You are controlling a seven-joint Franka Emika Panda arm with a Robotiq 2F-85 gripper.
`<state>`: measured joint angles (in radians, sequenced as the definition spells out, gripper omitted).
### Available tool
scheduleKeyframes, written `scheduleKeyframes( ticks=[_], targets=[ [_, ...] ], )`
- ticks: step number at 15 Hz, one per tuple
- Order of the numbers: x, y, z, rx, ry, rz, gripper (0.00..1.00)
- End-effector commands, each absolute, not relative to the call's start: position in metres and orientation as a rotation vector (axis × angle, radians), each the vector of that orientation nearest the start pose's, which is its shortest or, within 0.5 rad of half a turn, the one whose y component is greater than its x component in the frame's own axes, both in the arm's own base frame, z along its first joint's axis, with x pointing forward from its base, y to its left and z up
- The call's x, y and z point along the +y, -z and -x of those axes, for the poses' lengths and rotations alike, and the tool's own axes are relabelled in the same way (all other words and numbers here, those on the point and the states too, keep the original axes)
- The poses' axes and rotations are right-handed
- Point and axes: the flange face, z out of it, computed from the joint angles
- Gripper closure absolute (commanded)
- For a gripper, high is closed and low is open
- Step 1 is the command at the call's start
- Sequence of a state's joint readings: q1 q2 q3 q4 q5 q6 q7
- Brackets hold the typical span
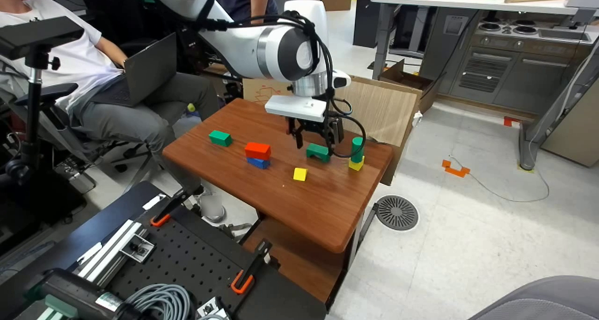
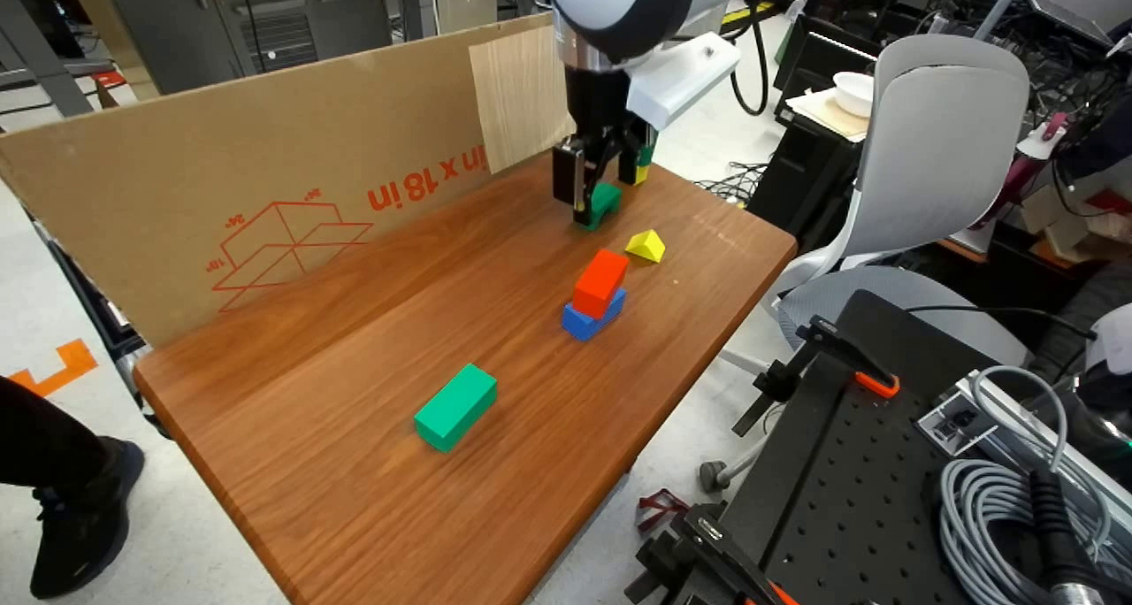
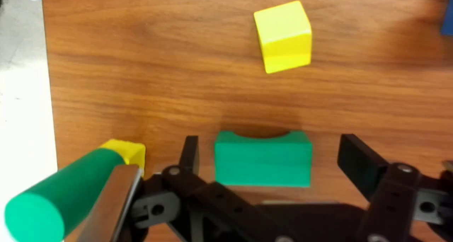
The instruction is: Move the Green curved block to the right
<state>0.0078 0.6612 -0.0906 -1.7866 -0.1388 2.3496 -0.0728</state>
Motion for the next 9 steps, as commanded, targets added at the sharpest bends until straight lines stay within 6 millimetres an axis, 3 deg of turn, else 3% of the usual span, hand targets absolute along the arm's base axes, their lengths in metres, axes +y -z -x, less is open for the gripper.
scheduleKeyframes(
  ticks=[1, 5, 9],
  targets=[
    [-0.032, -0.252, -0.623, -0.156, 0.062, 3.268, 0.0],
    [-0.011, -0.331, -0.599, -0.109, 0.278, 3.195, 0.0],
    [0.024, -0.386, -0.559, -0.174, 0.268, 3.068, 0.0]
  ],
)
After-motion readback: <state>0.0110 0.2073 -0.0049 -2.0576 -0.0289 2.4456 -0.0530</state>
